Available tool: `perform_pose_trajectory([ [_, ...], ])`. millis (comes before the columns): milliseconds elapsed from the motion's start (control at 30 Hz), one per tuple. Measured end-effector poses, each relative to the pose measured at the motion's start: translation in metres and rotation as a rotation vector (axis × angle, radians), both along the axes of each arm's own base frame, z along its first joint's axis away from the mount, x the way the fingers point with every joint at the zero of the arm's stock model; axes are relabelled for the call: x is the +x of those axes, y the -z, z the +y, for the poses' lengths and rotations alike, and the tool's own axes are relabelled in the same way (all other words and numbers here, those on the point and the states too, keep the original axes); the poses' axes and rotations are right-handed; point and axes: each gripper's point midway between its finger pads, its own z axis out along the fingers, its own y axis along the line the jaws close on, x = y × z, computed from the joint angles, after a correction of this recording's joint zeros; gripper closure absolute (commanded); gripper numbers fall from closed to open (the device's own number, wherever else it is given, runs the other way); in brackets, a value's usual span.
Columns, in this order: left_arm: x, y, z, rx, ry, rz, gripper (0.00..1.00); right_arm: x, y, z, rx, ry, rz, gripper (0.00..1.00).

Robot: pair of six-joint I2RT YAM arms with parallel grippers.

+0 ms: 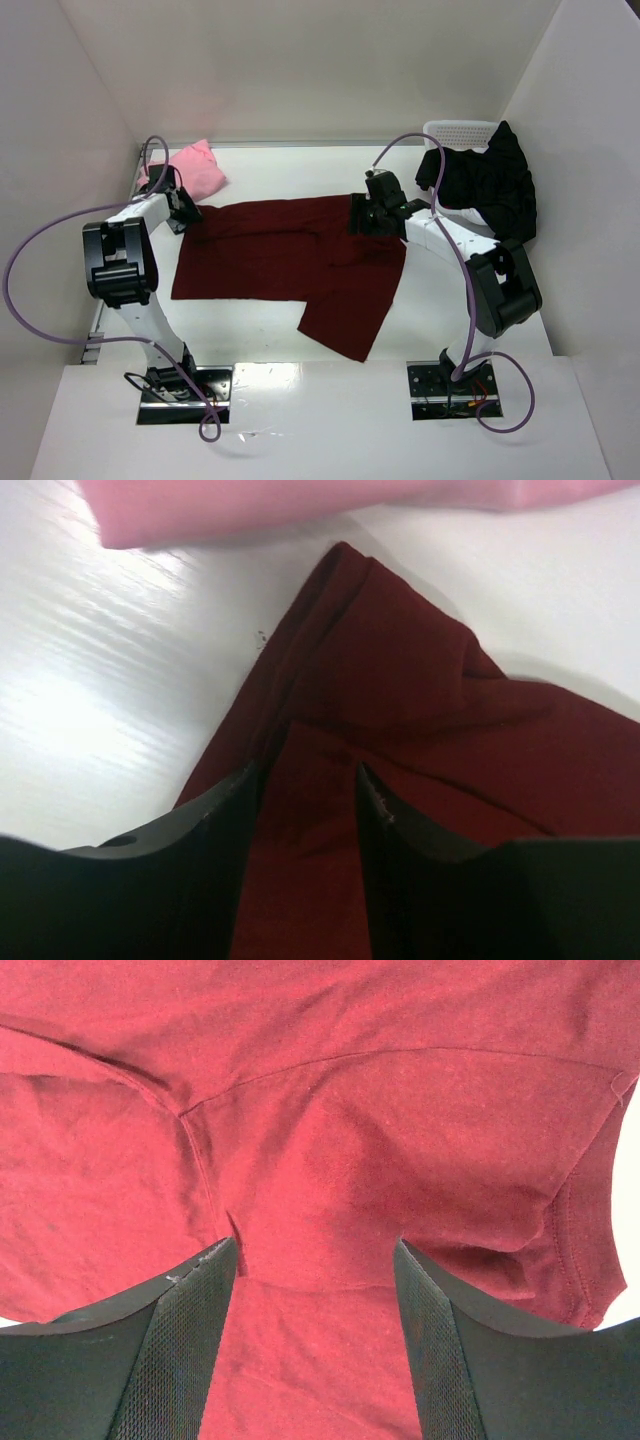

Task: Fold and stack the t-shirts
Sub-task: Fold the flattened tshirt in 1/3 of the way

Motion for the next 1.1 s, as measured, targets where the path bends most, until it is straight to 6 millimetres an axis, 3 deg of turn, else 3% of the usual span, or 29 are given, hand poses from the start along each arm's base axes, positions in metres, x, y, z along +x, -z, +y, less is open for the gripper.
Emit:
perform_pose_trajectory([
  [100,0.000,0.011,-0.004,-0.021,0.016,0.017,0.62,0.000,0.000,0.000,0.002,0.003,0.001,0.30],
  [200,0.000,0.017,-0.006,-0.034,0.025,0.027,0.82,0.000,0.000,0.000,0.003,0.006,0.002,0.30],
  [300,0.000,0.017,-0.008,-0.040,0.034,0.025,0.93,0.000,0.000,0.000,0.003,0.006,0.002,0.30],
  [567,-0.007,0.014,-0.007,-0.026,0.048,0.047,0.99,0.000,0.000,0.000,0.004,0.005,0.002,0.30],
  [900,-0.032,-0.017,0.009,0.015,0.016,0.031,0.89,0.000,0.000,0.001,0.007,0.003,0.003,0.30],
  [933,-0.033,-0.017,0.009,0.015,0.017,0.032,0.85,0.000,0.000,0.001,0.009,0.001,0.004,0.30],
  [1033,-0.045,-0.012,0.003,-0.005,0.038,0.057,0.63,-0.001,0.000,0.002,0.011,-0.001,0.004,0.30],
  [1067,-0.049,-0.010,0.001,-0.009,0.049,0.068,0.51,-0.001,0.000,0.002,0.010,-0.001,0.005,0.30],
  [1100,-0.052,-0.008,0.000,-0.012,0.057,0.080,0.46,-0.001,0.000,0.002,0.011,-0.001,0.004,0.30],
])
